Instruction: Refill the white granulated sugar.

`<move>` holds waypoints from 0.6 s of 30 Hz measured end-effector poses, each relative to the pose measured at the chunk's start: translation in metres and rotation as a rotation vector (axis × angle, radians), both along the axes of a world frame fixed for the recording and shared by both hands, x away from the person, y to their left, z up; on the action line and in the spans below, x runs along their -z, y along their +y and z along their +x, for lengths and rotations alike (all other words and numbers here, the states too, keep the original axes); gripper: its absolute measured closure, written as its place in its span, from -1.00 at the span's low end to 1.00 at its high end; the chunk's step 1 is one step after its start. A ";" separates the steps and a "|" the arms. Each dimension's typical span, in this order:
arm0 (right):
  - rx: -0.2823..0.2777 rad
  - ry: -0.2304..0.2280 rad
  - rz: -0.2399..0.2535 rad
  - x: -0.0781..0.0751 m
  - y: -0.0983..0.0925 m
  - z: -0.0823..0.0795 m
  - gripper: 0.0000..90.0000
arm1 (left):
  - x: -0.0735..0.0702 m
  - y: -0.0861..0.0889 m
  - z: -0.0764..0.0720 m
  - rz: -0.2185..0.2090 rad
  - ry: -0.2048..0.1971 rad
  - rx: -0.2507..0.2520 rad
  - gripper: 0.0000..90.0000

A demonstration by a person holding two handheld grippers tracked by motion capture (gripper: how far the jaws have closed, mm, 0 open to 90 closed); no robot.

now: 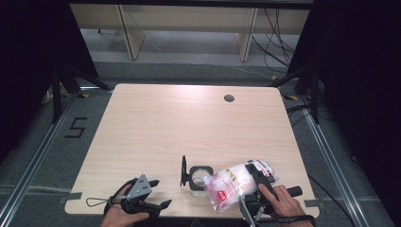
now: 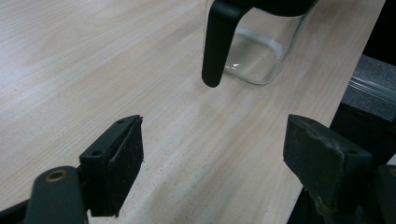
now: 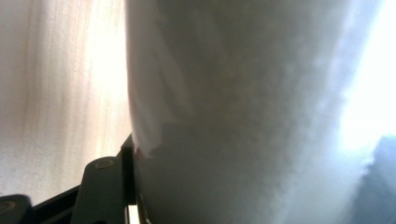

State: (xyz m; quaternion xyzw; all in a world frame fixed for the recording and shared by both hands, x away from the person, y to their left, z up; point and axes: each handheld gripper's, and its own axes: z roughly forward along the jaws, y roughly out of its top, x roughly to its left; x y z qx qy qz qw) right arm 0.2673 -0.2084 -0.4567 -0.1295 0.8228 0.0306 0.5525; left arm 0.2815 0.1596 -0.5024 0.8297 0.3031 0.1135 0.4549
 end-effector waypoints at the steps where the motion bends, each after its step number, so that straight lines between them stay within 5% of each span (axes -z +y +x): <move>1: 0.005 -0.007 0.011 0.000 0.000 0.000 -0.13 | 0.000 0.001 0.001 0.007 -0.006 0.001 -0.56; 2: -0.039 -0.030 -0.057 -0.005 0.002 0.002 -0.12 | 0.000 0.000 0.000 -0.009 -0.008 -0.002 -0.56; 3: -0.039 -0.030 -0.057 -0.005 0.002 0.002 -0.12 | 0.000 0.000 0.000 -0.009 -0.008 -0.002 -0.56; 4: 0.011 -0.011 0.027 0.001 -0.001 -0.001 -0.12 | 0.000 0.000 0.001 -0.001 -0.016 0.009 -0.56; 5: 0.041 -0.010 0.014 0.001 0.000 -0.003 -0.12 | -0.001 0.001 0.002 0.011 -0.027 0.020 -0.56; 10: -0.001 -0.049 -0.052 -0.007 0.001 -0.001 -0.12 | 0.000 0.000 0.000 0.000 -0.006 0.000 -0.56; 18: 0.016 -0.070 -0.055 -0.011 0.001 -0.003 -0.11 | 0.000 0.000 0.000 0.010 -0.002 0.008 -0.56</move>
